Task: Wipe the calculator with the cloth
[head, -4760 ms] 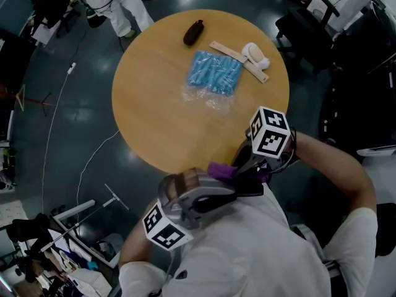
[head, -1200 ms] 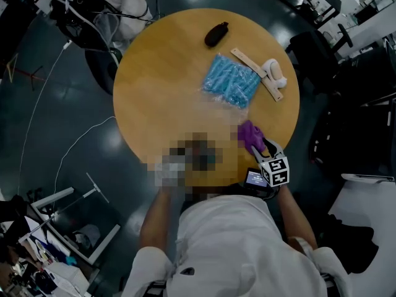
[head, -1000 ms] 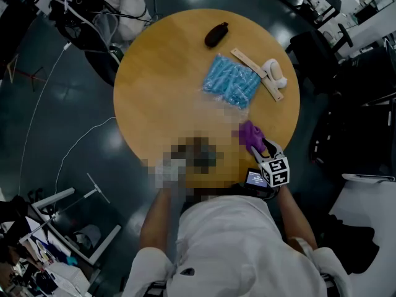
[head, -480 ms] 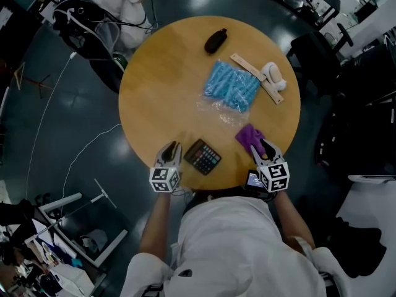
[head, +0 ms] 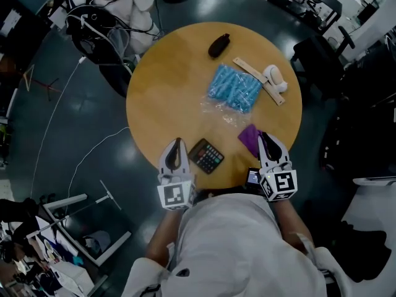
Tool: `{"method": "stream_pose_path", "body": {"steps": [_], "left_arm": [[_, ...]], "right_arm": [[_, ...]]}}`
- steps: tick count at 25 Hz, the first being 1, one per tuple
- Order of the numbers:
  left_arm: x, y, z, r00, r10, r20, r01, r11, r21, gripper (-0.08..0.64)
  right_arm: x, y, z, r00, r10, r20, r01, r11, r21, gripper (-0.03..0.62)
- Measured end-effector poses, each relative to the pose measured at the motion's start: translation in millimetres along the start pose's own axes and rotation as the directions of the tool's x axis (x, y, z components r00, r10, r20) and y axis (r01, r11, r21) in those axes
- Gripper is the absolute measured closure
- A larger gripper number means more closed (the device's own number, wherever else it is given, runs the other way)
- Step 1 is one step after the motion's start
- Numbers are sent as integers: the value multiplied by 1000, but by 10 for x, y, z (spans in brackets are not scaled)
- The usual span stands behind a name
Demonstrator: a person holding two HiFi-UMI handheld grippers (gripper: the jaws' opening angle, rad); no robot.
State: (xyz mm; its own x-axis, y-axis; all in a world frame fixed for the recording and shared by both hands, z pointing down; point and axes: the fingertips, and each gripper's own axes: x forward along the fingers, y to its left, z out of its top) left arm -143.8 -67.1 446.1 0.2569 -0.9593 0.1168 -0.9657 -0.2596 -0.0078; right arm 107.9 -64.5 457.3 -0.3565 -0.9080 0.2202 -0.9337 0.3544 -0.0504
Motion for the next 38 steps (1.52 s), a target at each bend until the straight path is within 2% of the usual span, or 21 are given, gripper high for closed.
{"method": "stream_pose_path", "body": {"steps": [4, 7, 10, 17, 27, 38], "left_arm": [[-65, -245, 396, 999, -5, 38, 8, 997, -72, 552], [-56, -439, 476, 997, -48, 60, 52, 996, -67, 552], [-14, -541, 397, 997, -61, 53, 63, 997, -43, 552], [-96, -720, 277, 996, -92, 12, 92, 991, -100, 552], [-137, -849, 217, 992, -124, -5, 123, 989, -87, 552], [-180, -859, 194, 993, -116, -14, 114, 990, -84, 552]], "right_arm": [[-180, 174, 506, 990, -8, 144, 10, 1000, -13, 552], [-272, 320, 631, 980, 5, 199, 2, 999, -38, 560], [-268, 388, 490, 984, 24, 176, -11, 997, -75, 572], [-293, 398, 276, 993, 15, 119, -10, 999, -40, 577], [-309, 369, 278, 993, 5, 116, 0, 999, -46, 577], [-324, 346, 280, 993, 9, 121, -3, 999, -51, 577]]}}
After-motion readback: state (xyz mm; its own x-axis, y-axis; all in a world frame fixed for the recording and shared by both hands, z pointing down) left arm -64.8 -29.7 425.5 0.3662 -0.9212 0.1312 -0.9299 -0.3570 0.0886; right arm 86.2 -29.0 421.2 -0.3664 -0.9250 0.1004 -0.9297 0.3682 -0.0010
